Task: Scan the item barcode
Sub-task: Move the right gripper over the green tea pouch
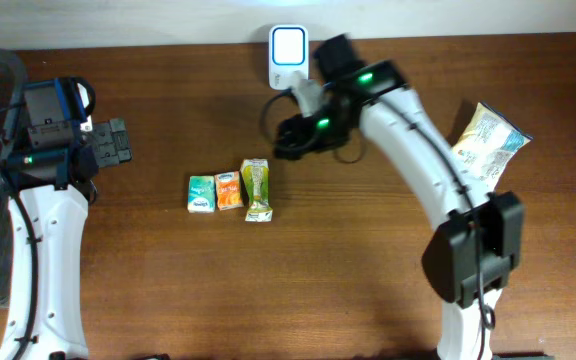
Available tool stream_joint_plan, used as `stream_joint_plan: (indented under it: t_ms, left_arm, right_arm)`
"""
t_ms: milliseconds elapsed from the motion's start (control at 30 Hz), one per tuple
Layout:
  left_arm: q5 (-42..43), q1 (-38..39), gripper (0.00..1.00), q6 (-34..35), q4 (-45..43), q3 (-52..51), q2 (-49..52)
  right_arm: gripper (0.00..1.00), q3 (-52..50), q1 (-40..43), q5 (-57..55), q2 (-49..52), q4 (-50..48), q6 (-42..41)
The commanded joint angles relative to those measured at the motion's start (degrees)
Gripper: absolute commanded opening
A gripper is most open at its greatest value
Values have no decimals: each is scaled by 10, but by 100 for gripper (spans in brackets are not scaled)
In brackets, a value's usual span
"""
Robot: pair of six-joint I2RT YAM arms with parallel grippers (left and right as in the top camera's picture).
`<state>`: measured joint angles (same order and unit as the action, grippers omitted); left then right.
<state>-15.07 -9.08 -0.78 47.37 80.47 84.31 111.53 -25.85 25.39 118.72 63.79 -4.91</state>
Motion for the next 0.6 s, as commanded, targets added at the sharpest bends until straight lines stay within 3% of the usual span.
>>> stream_joint_plan:
  t_ms: [0,267,400,567]
  left_arm:
    - [-4,-1,99,6,-1,3,-10]
    - [-4,-1,99,6,-1,3,-10]
    - [-4,-1,99,6,-1,3,-10]
    - [-4,-1,99,6,-1,3,-10]
  right_arm:
    - [71,-3,-55,-86,27,-33,-74]
    - [65,-10,-113,-137,104,-38,-129]
    - [63,-10,-108,-157,123,-15,-132]
    - [63,-10,-74,-272,123,38,-132]
